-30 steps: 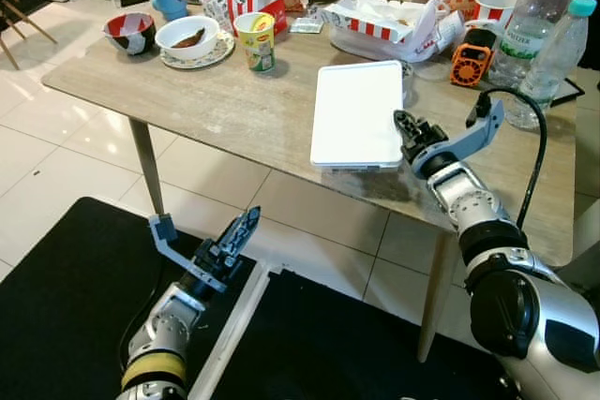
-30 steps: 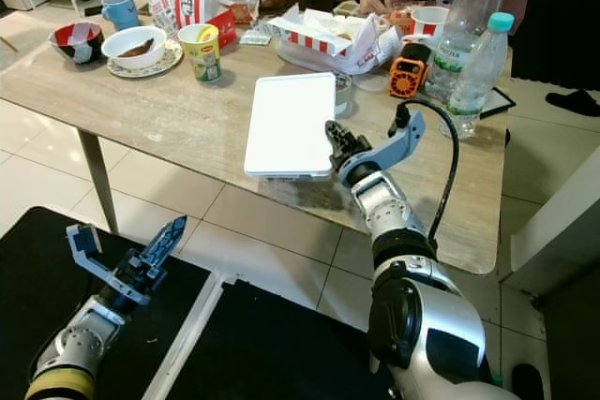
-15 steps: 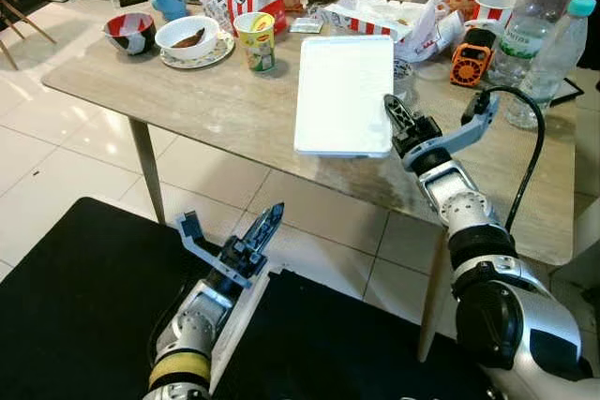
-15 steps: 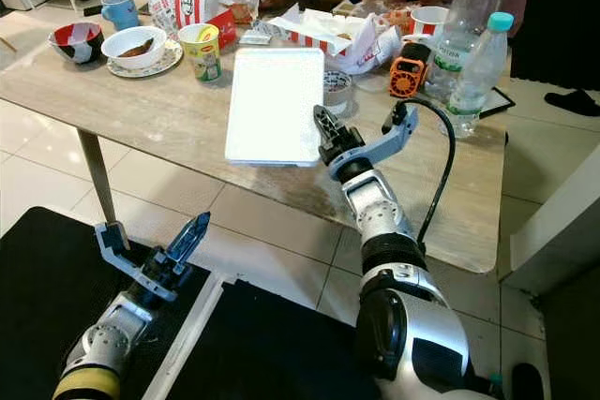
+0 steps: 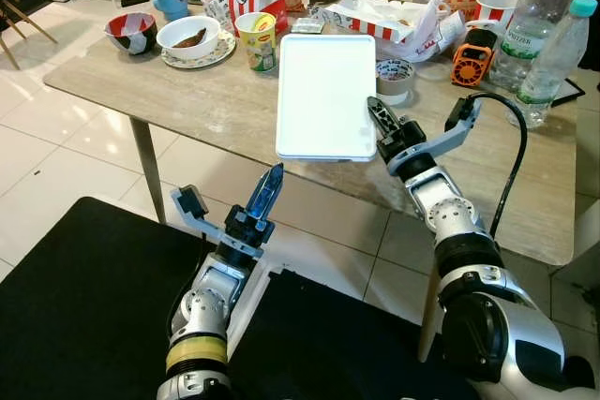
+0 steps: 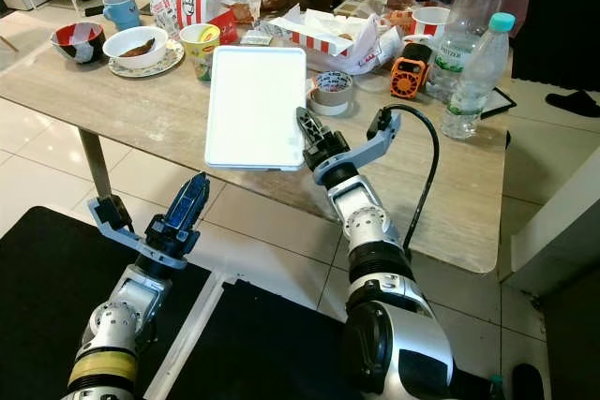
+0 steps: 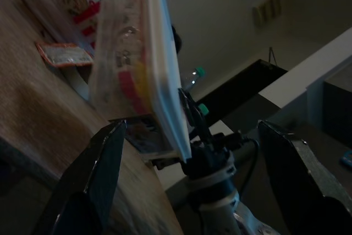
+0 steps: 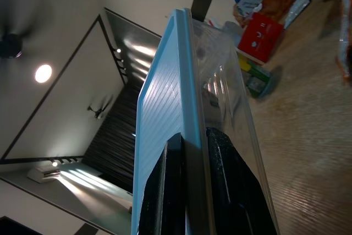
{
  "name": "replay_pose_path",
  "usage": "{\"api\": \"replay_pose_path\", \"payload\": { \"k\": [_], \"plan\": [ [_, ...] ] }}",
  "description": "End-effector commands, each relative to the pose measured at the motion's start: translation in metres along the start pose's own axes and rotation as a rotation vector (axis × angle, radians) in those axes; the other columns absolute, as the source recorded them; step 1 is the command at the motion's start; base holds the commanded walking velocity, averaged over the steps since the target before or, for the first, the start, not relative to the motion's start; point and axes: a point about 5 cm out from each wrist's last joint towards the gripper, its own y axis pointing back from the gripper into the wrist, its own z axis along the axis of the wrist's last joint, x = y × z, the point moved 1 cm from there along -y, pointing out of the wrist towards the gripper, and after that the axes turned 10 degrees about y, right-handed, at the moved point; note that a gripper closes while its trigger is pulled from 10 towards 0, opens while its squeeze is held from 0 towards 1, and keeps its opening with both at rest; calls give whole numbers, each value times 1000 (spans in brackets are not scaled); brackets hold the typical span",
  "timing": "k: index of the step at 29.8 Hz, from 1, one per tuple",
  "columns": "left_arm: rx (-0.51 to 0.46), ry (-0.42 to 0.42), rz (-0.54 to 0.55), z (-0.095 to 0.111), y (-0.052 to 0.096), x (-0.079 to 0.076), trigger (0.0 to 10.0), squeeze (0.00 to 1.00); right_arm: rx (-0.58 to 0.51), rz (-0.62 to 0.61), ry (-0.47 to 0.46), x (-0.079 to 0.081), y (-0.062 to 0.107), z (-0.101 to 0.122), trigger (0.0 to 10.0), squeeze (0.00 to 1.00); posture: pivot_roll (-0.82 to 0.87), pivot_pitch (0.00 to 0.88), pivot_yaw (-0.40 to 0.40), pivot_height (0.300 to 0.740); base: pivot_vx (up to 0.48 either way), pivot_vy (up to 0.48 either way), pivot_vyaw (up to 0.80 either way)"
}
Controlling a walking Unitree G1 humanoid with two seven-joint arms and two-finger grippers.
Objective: Restocking fridge
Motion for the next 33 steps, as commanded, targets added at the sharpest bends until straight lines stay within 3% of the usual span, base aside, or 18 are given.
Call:
{"api": "replay_pose_path", "payload": {
  "k": [1,10,19,24,27,33],
  "plan": [
    [-22,2,-5,-1,-3,-2,10000,0,-14,40,-8,9,-4,1,0,0,53,85,87,740,0,0,0],
    [-38,-7,59,-4,0,4,10000,0,-20,97,-22,20,-6,1,0,0,53,85,87,740,0,0,0],
    [-65,-20,88,-5,-7,7,10000,0,-5,133,-31,26,-5,-3,0,0,47,86,84,740,0,0,0],
    [-64,-27,45,-4,-15,1,10000,0,4,134,-35,27,-3,-5,0,0,45,87,84,740,0,0,0],
    [-57,-9,-38,-4,-23,-11,10000,0,12,145,-40,30,-3,-7,0,0,44,86,84,740,0,0,0],
    [-63,-16,-65,-2,-28,-15,10000,0,18,162,-53,33,-1,-10,0,0,44,86,84,740,0,0,0]
  ]
}}
